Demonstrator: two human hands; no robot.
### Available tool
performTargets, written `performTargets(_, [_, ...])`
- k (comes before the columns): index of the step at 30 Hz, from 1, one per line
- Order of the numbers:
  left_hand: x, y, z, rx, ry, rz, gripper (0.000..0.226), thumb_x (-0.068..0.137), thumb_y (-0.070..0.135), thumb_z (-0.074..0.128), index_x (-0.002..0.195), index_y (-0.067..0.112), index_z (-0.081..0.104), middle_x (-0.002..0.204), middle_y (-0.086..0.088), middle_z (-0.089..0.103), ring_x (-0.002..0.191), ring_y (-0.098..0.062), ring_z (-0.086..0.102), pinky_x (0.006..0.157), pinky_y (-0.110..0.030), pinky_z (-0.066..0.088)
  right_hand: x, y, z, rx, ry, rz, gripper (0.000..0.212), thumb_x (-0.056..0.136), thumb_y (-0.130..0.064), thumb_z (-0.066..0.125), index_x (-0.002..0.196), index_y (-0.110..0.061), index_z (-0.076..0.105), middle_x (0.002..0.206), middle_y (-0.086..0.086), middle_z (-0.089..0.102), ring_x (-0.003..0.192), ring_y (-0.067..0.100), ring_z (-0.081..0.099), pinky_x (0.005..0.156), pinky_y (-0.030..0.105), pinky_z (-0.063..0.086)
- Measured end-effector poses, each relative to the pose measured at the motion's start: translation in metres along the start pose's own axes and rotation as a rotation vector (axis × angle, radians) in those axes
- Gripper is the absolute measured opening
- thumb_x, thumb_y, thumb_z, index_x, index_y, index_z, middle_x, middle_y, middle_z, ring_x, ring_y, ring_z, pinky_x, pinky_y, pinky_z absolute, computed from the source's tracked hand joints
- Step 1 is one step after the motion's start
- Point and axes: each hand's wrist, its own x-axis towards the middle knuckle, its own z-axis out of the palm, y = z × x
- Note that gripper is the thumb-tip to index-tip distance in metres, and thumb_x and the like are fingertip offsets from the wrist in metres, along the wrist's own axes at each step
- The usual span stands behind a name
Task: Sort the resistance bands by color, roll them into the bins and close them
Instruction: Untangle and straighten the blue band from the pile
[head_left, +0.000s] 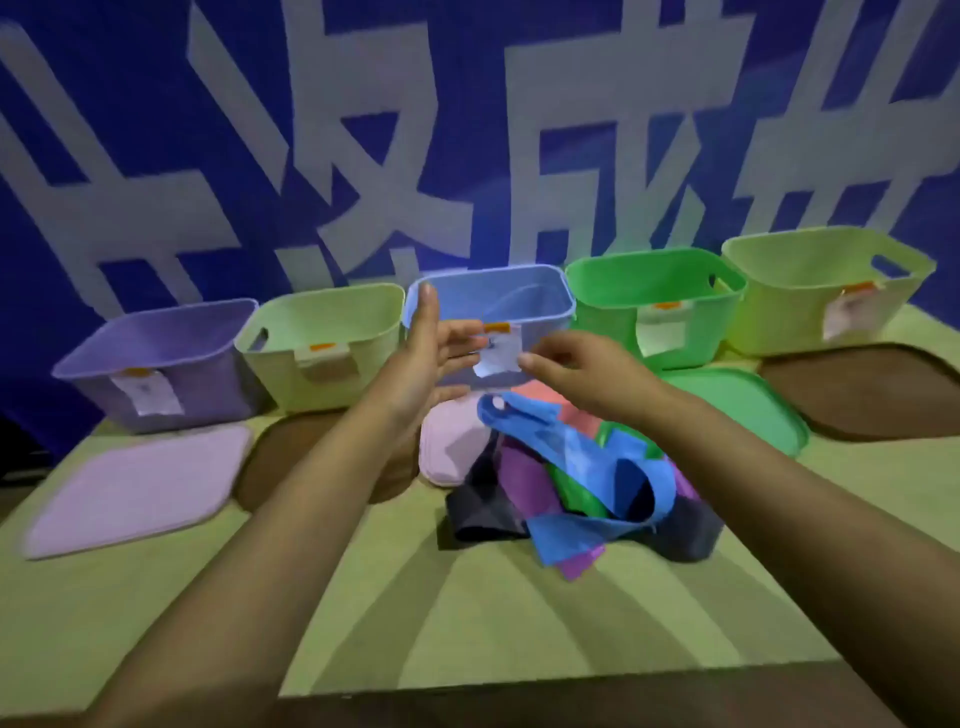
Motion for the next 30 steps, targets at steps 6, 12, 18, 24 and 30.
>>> performTargets(6, [-0.003, -0.08, -0.002, 0.042, 0.047, 0.081, 0.07, 0.09, 0.066, 0.011, 0.096, 0.022, 0.064, 0.108, -0.002, 0.069, 0.109, -0.016, 0.061, 0.094, -0.041, 0.046, -0.024, 0.055, 0.052, -0.256, 0.007, -0.049, 0.039, 0.084, -0.035, 0.069, 0.117, -0.016, 0.062, 0.115, 0.011, 0.062, 0.103, 0.026, 0.058, 0.072, 0.024, 0.033])
performTargets(12, [-0.024, -0.106, -0.006, 0.032, 0.006, 0.197, 0.067, 0.092, 0.065, 0.015, 0.1, 0.019, 0.063, 0.111, -0.005, 0.068, 0.108, -0.017, 0.061, 0.092, -0.04, 0.046, -0.035, 0.062, 0.076, -0.228, 0.166, 0.004, 0.043, 0.084, -0.03, 0.07, 0.122, -0.014, 0.058, 0.117, 0.009, 0.062, 0.103, 0.026, 0.059, 0.087, 0.033, 0.046])
performTargets(18, [-0.04, -0.11, 0.004, 0.129, 0.048, 0.206, 0.046, 0.093, 0.061, 0.033, 0.1, 0.022, 0.057, 0.115, -0.003, 0.062, 0.109, -0.017, 0.058, 0.095, -0.043, 0.048, -0.031, 0.046, 0.077, -0.147, 0.331, 0.025, 0.013, 0.087, -0.015, 0.064, 0.095, -0.006, 0.067, 0.096, 0.015, 0.067, 0.09, 0.032, 0.06, 0.07, 0.032, 0.042])
performTargets(24, [-0.035, -0.097, 0.013, 0.299, 0.126, 0.449, 0.041, 0.092, 0.026, 0.061, 0.131, 0.019, 0.048, 0.125, 0.0, 0.05, 0.116, -0.015, 0.049, 0.097, -0.03, 0.043, -0.027, 0.024, 0.057, -0.137, 0.58, -0.067, 0.013, 0.086, -0.022, 0.065, 0.092, -0.01, 0.066, 0.102, 0.016, 0.06, 0.096, 0.034, 0.054, 0.08, 0.043, 0.046])
performTargets(30, [-0.035, -0.066, 0.028, 0.198, 0.075, 0.547, 0.036, 0.092, 0.017, 0.061, 0.126, 0.021, 0.05, 0.113, 0.001, 0.057, 0.104, -0.015, 0.055, 0.079, -0.019, 0.045, -0.03, -0.019, 0.029, 0.006, 0.567, -0.255, 0.01, 0.091, -0.018, 0.059, 0.094, -0.009, 0.062, 0.09, 0.009, 0.066, 0.086, 0.027, 0.061, 0.077, 0.034, 0.046])
